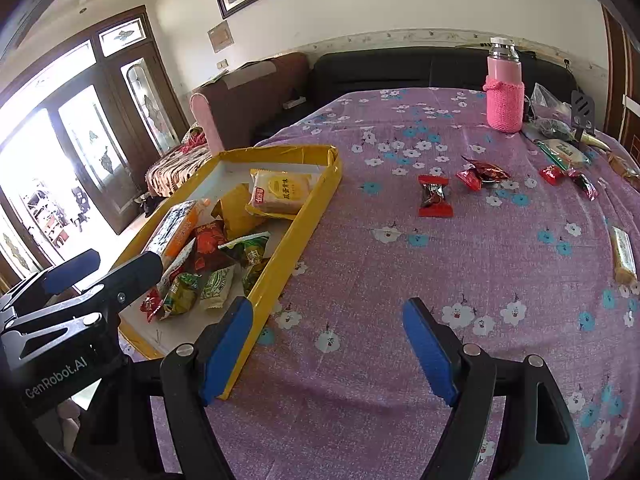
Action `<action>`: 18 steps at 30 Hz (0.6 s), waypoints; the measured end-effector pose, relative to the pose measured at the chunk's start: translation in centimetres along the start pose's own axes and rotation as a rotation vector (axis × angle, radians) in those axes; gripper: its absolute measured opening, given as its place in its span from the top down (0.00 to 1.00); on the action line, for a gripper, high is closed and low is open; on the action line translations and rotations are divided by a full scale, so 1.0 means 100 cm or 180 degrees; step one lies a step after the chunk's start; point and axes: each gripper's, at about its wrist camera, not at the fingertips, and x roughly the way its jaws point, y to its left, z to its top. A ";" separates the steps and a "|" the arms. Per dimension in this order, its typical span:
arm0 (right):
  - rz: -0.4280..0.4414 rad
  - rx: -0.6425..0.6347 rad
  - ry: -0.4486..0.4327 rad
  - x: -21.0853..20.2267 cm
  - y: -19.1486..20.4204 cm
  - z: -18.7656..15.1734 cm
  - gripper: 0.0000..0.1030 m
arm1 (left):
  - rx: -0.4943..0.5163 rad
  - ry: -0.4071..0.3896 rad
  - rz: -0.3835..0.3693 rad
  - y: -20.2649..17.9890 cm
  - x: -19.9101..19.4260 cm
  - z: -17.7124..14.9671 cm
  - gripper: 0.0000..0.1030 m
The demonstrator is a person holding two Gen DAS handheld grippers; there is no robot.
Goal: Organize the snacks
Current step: 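Lift both open tools up and away from the tray, then move both tools back to the table, right tool toward the clear-wrapped cracker bar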
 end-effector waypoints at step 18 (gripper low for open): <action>-0.0284 0.0227 -0.0058 -0.020 -0.071 0.004 0.23 | 0.0101 -0.0277 -0.0485 -0.016 -0.013 0.007 0.17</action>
